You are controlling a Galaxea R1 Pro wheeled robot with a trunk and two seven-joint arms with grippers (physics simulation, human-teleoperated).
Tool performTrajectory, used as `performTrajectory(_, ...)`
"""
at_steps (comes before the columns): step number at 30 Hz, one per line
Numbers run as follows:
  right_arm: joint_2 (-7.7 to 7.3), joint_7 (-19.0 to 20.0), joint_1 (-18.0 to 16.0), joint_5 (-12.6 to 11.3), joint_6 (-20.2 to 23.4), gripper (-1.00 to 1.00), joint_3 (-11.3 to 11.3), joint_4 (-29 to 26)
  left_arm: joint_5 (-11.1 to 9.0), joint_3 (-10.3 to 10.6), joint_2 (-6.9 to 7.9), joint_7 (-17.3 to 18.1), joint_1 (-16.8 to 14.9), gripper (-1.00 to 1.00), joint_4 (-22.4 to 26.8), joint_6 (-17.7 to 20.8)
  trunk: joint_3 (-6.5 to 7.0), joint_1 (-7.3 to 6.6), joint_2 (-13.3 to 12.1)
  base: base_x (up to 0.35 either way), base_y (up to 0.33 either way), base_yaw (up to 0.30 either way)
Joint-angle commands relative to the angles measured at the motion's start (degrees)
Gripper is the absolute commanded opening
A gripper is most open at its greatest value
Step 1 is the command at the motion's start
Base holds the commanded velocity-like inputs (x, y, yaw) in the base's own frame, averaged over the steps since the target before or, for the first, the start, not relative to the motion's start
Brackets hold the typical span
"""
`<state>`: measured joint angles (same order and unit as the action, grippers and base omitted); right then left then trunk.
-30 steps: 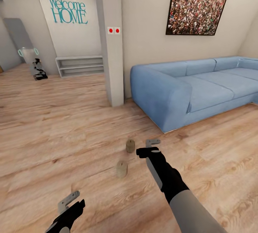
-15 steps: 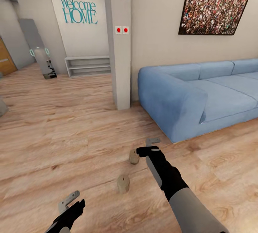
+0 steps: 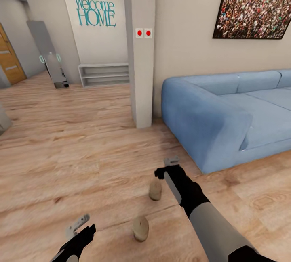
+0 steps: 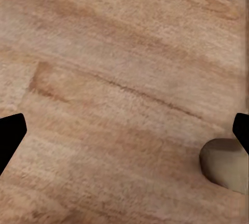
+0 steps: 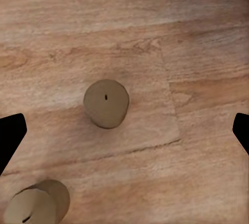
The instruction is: Place each of the two pumpkins and all three candles from the living room inside a cabinet in the living room (use any cabinet), then make sure every cabinet is closed, and position the cauldron so it is next to a table in the living room.
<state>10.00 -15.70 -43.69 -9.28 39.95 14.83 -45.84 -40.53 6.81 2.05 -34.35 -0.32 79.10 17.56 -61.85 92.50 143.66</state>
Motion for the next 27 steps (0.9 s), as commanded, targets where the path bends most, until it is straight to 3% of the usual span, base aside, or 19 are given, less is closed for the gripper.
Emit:
performTrajectory(1, 0.00, -0.48, -0.68, -1.11, 0.56, 1.00, 0.11, 1.23, -0.34, 0.13, 0.06, -0.46, -0.03, 1.00, 0.09, 0.11, -0.06, 0.02, 0.02, 0.338, 0.004, 0.003)
performTrajectory(11, 0.00, -0.39, -1.84, -2.57, 1.34, 1.00, 0.18, 4.49, -0.34, 0.11, -0.18, -0.88, -0.03, 1.00, 1.82, 0.38, -0.01, 0.02, 0.02, 0.253, 0.080, 0.021)
performTrajectory(16, 0.00, -0.45, -2.12, -2.65, 1.70, 1.00, 0.19, 4.54, -0.33, 0.17, -0.49, -1.24, -0.29, 1.00, 4.53, 1.61, 0.14, 0.02, 0.02, 0.034, 0.016, 0.213)
performTrajectory(19, 0.00, -0.46, -2.29, -2.67, 1.78, 1.00, 0.20, 4.60, -0.20, 0.03, -0.49, -1.34, -1.61, 1.00, 4.91, 4.98, 0.23, 0.02, 0.02, 0.007, 0.003, 0.267)
performTrajectory(22, 0.00, -0.53, -2.33, -2.67, 1.79, 1.00, 0.20, 4.61, -0.31, 0.01, -0.62, -1.65, -1.92, 1.00, 5.87, 5.94, 0.28, 0.02, 0.02, 0.002, 0.001, 0.280)
performTrajectory(27, 0.00, -0.80, -2.37, -2.83, 1.85, 1.00, -0.03, 4.57, -0.97, 0.17, -1.35, -4.08, -2.09, 1.00, 10.24, 6.80, 0.08, 0.05, 0.04, 0.001, 0.000, 0.211)
